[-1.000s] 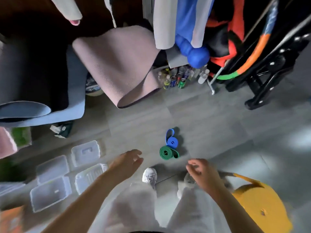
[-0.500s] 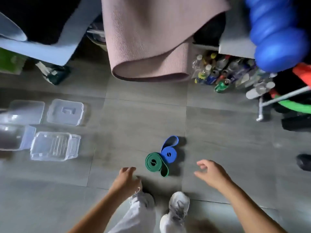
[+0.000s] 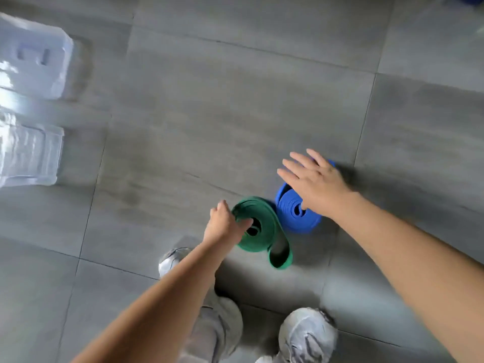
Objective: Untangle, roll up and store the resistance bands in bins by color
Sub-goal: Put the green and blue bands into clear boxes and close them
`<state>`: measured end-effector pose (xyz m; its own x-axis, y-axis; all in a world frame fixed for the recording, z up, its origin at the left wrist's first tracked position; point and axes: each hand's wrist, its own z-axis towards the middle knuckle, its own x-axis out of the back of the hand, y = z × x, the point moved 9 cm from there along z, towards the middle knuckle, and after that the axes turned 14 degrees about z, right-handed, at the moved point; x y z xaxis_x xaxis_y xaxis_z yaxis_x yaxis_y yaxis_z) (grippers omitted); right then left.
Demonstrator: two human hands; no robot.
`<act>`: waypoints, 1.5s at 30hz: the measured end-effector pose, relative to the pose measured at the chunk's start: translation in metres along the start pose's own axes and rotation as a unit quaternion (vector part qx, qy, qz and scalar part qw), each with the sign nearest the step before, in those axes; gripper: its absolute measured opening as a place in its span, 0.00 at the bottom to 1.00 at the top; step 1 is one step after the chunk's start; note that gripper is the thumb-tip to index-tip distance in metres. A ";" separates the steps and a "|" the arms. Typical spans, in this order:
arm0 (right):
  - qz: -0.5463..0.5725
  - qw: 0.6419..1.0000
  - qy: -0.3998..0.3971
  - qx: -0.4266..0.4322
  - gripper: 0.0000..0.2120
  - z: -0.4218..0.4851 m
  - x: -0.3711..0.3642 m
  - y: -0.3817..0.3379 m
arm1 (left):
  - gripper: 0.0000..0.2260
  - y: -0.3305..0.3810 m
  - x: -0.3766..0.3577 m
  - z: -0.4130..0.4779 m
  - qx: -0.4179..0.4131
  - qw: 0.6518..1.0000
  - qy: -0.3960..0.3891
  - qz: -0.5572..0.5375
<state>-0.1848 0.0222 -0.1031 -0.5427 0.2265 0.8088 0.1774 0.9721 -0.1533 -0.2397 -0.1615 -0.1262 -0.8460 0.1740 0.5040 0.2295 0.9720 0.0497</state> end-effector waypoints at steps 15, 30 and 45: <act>0.359 0.894 -0.154 -0.219 0.25 -0.009 -0.072 0.039 | 0.32 0.021 -0.021 0.040 -0.076 0.995 -0.044 0.040; 0.632 0.714 -0.001 -0.301 0.18 -0.210 0.083 -0.038 | 0.29 -0.013 0.118 -0.214 -0.131 0.987 0.025 -0.092; 0.663 0.718 0.100 -0.189 0.19 -0.318 0.427 -0.253 | 0.24 -0.231 0.301 -0.528 -0.037 0.891 0.138 -0.430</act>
<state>-0.2001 -0.1461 0.4622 0.4305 0.8872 0.1657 0.6586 -0.1833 -0.7298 -0.2931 -0.4167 0.4690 -0.5755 -0.6866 0.4442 -0.4075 0.7117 0.5722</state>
